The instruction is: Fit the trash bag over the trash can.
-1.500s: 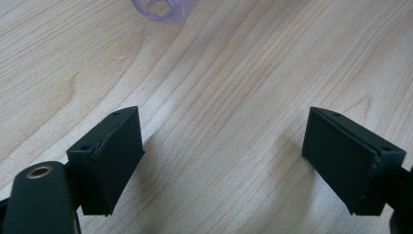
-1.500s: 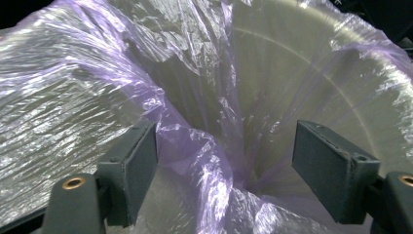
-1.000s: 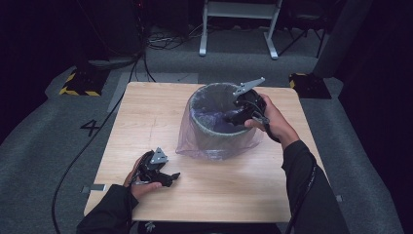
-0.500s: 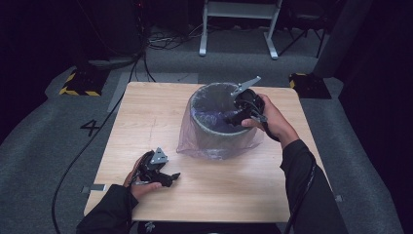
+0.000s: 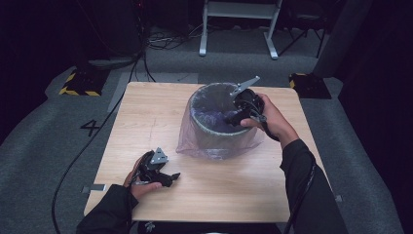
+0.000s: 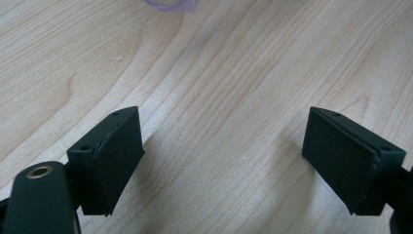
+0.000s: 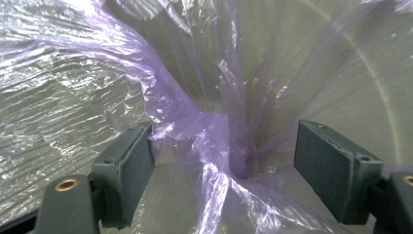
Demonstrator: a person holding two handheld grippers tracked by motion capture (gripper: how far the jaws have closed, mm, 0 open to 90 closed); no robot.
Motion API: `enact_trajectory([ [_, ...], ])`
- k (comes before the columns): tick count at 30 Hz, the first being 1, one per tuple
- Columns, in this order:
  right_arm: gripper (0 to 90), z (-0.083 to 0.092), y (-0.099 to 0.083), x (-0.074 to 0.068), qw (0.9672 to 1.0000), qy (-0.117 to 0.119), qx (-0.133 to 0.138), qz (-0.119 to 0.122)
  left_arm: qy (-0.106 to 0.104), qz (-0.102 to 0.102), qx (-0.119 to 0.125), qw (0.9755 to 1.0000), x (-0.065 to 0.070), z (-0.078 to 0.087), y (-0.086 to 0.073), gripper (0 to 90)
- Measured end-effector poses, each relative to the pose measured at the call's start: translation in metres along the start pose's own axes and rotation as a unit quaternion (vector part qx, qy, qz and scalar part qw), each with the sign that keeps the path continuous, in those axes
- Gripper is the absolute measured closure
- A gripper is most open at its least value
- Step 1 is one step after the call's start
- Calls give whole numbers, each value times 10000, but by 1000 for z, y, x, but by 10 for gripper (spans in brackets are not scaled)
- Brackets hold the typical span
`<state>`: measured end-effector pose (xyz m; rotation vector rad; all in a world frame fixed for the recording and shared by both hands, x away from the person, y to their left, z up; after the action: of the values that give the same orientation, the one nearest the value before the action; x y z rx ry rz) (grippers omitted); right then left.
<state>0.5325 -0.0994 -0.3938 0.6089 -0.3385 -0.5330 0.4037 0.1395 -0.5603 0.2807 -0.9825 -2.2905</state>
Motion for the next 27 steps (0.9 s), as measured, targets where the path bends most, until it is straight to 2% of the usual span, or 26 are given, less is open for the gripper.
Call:
enact_trajectory([
  [15,224,15,7,-3,9987,14,501,-110,-1,2,2,10000,0,0,0,144],
  [25,208,20,7,-1,9975,-115,685,-91,-1,1,0,10000,0,0,0,144],
  [27,186,21,8,-1,9967,-135,789,-114,-1,1,0,10000,0,0,0,144],
])
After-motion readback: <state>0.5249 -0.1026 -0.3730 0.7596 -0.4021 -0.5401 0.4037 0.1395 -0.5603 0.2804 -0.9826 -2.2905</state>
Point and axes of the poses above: each handheld gripper's, and its own axes: z roughly backward along the jaws, y roughly out of its top, x roughly to its right, the point moved 8 cm from there along -z, roughly forward along the jaws, and after that the axes turned 3 degrees about -y, right-handed, at the moved point
